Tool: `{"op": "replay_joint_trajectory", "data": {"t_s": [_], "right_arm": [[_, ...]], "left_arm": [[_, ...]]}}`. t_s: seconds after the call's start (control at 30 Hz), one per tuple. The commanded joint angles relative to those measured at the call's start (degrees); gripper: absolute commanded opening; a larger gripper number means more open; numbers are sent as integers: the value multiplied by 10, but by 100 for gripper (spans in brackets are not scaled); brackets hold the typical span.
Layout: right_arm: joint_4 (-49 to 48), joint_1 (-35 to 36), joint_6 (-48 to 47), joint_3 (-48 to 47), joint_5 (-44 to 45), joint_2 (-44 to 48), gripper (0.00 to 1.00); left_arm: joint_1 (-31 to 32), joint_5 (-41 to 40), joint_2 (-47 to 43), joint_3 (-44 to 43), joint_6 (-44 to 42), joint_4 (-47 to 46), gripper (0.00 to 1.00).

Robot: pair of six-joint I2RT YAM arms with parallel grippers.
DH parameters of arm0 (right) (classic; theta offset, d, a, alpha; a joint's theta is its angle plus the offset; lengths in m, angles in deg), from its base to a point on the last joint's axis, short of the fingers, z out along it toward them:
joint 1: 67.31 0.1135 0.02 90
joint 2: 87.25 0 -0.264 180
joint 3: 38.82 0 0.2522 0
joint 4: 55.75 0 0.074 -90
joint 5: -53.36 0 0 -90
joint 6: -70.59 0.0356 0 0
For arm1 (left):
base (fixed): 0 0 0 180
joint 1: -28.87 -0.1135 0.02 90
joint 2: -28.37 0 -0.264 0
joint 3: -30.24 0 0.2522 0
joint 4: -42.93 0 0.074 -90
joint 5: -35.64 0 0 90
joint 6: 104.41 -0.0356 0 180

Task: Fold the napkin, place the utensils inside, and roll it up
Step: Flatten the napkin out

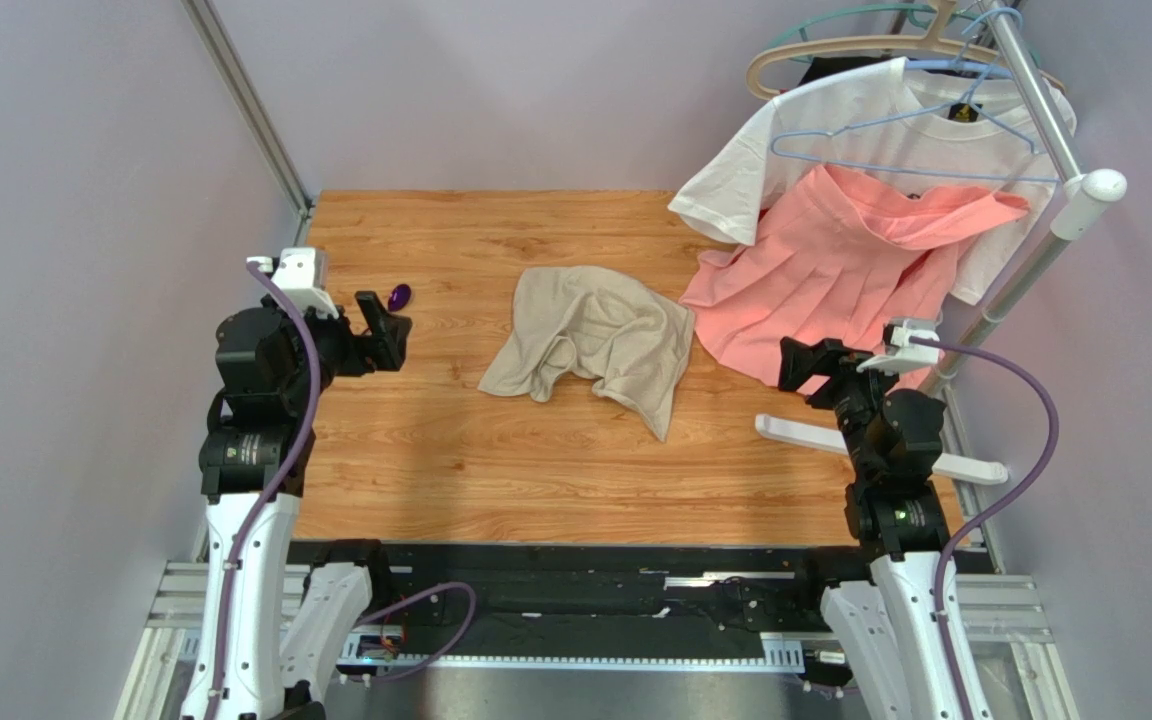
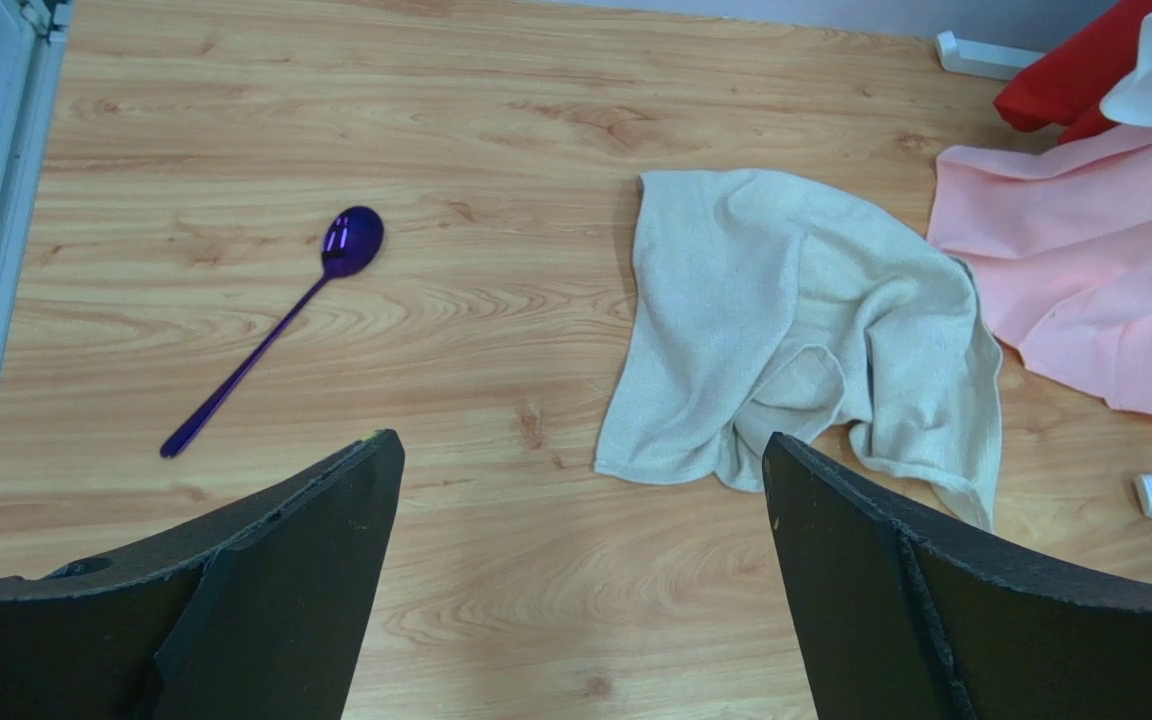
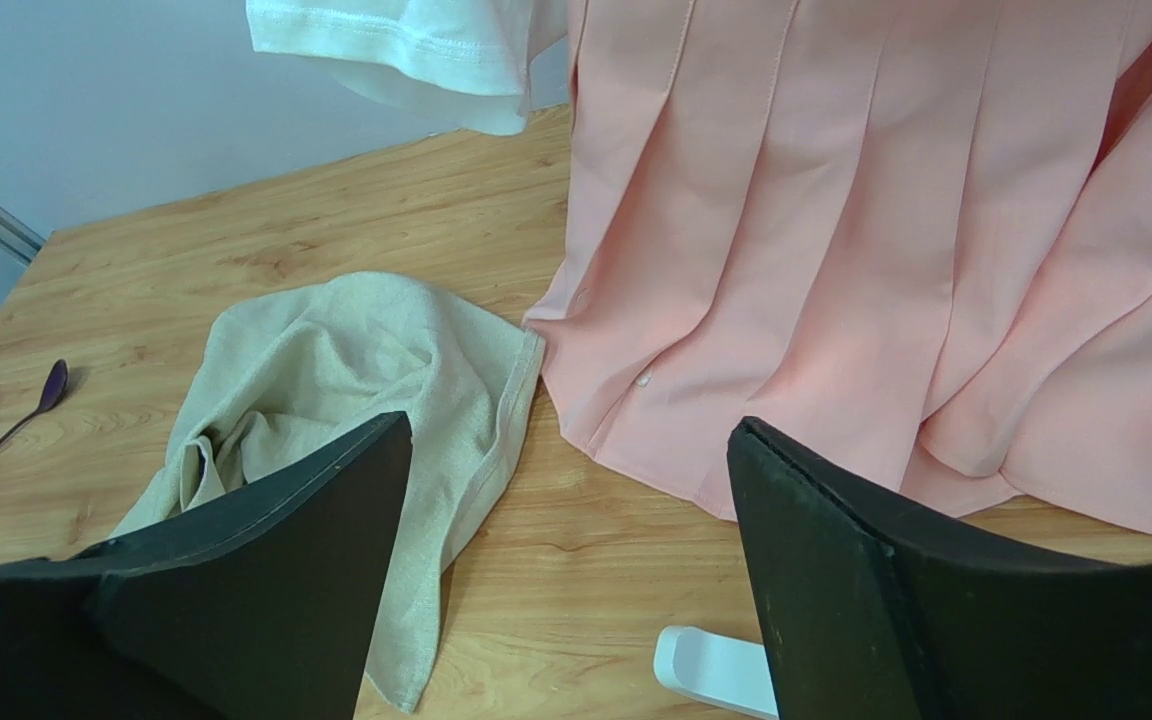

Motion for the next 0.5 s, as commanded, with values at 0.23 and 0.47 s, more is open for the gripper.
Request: {"op": "replay_joint_trajectory", "data": {"t_s": [0.23, 0.47], "right_arm": [[-17, 2, -8, -9, 5, -2, 79], [9, 17, -12, -38, -28, -77, 75]], "left_arm": [[15, 10, 17, 37, 70, -27, 81], [197, -158, 115, 67, 159, -33, 79]]}}
